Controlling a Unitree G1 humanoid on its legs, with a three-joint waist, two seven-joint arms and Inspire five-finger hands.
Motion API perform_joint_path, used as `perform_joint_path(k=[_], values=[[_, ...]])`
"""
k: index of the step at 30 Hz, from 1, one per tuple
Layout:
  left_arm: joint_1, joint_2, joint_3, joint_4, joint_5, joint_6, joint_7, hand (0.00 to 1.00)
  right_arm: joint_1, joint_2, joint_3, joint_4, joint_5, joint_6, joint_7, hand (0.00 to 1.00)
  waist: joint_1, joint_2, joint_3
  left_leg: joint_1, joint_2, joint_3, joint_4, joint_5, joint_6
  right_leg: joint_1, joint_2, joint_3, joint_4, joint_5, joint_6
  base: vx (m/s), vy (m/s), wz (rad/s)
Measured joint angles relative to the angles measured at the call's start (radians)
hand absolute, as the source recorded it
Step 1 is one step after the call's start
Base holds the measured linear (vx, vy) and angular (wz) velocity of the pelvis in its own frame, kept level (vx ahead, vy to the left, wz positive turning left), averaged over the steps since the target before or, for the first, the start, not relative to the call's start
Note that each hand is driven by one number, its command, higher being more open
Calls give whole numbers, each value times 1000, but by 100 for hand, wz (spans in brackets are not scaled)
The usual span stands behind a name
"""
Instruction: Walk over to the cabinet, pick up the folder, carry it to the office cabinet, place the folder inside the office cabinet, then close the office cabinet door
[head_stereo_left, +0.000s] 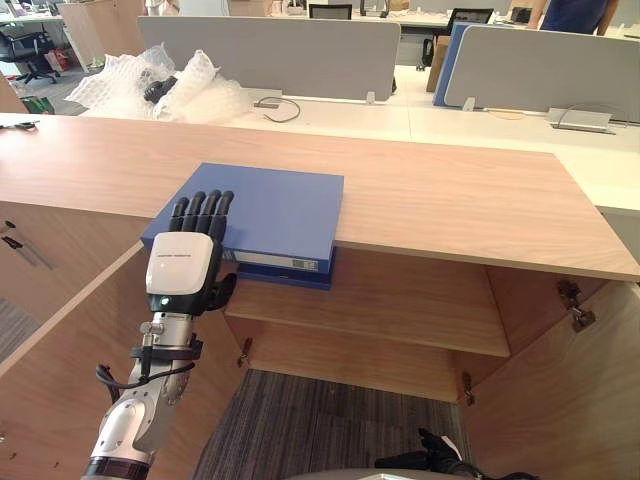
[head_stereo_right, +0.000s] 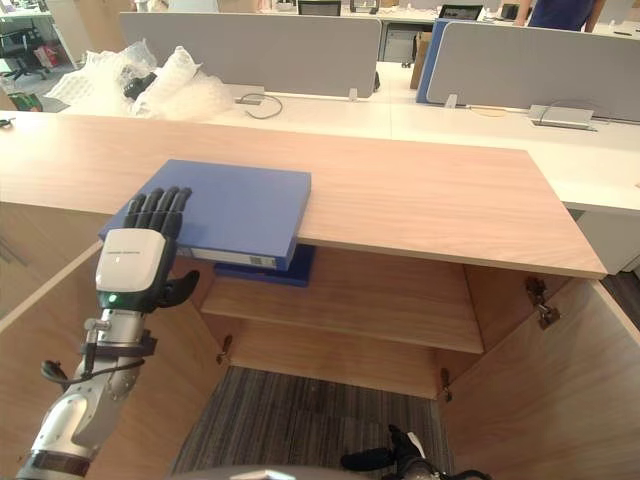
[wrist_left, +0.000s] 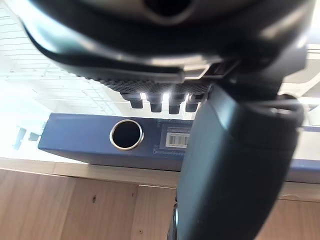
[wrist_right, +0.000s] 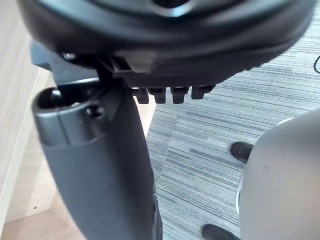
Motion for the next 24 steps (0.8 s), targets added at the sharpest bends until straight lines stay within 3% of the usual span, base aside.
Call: perform_joint_path(k=[13,20,21,24], values=[[-58,87,-70,24,32,-21,0,100,-3,-2,1,0,0,0,0,100,-11,3,-3,7,-2,9,-10,2,1,3,-2,7,-6,4,1,3,2,-1],[-91,87,-73,96,31,-14,-2,100,-8,-2,1,0,0,0,1,100,-27,3,-3,11,-4,21,-10,3,2,2,-4,19,-7,10,3,0,12,-5],[-92,87,-73,110,31,-12,-2,0,-8,-2,1,0,0,0,1,100,-28,3,-4,12,-4,24,-10,3,2,1,-5,21,-7,11,3,-11,9,-5],[-102,87,-73,137,31,-12,-3,0,-7,-3,1,-1,0,0,1,100,-29,3,-5,12,-4,25,-10,4,4,0,-5,23,-7,14,4,-4,3,-2]])
